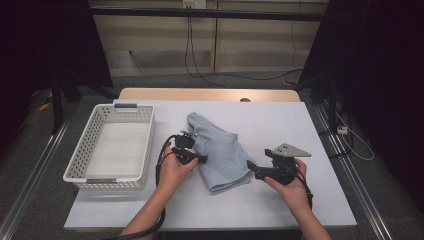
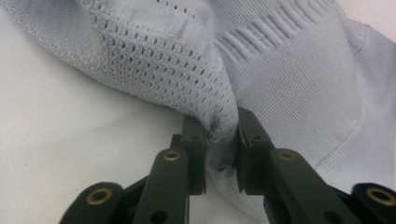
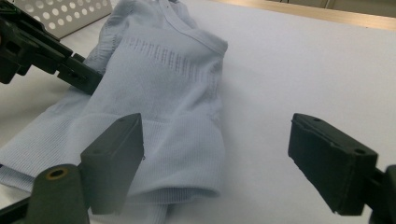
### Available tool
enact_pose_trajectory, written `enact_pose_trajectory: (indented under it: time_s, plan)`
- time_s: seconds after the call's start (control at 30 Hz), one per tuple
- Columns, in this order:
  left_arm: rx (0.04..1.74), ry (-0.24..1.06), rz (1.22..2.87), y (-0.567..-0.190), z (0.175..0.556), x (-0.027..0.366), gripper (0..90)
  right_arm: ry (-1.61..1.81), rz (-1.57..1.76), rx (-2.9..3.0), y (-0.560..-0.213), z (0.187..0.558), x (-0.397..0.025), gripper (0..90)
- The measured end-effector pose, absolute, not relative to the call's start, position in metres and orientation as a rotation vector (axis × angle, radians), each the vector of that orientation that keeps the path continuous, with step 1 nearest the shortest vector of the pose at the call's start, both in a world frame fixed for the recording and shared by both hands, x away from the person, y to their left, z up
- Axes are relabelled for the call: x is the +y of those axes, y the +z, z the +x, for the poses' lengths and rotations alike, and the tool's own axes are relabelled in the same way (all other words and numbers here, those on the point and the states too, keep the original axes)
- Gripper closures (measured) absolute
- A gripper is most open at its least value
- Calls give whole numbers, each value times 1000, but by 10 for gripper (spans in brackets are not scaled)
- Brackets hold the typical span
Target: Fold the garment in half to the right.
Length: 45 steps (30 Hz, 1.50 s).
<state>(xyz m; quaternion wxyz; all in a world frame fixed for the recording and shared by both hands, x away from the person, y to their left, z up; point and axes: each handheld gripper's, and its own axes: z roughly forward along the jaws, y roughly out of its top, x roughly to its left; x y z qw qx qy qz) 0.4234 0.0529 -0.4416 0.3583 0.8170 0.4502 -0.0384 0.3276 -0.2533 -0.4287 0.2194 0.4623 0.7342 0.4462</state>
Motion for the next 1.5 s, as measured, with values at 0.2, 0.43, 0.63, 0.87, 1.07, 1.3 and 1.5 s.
enact_pose_trajectory:
  time_s: [0.2, 0.43, 0.63, 0.87, 1.07, 1.3, 1.5]
  plan:
    - [1210, -107, 2121, -434, 437, 77, 775, 1241, 1285, 2029, -428, 327, -255, 184]
    - [1239, -16, 2138, -430, 447, 84, 715, 1240, 1283, 2028, -428, 328, -255, 184]
    - [1290, 48, 2065, -423, 443, 87, 354, 1245, 1285, 2024, -428, 327, -256, 183]
    - [1291, 57, 2037, -421, 441, 80, 190, 1248, 1277, 2032, -428, 326, -254, 181]
    - [1266, 88, 2022, -419, 438, 71, 131, 1249, 1280, 2030, -427, 326, -254, 180]
    - [1331, 116, 2050, -441, 442, 65, 74, 1251, 1270, 2036, -427, 325, -252, 178]
    - [1329, 182, 2082, -448, 439, 63, 107, 1250, 1267, 2036, -427, 325, -252, 178]
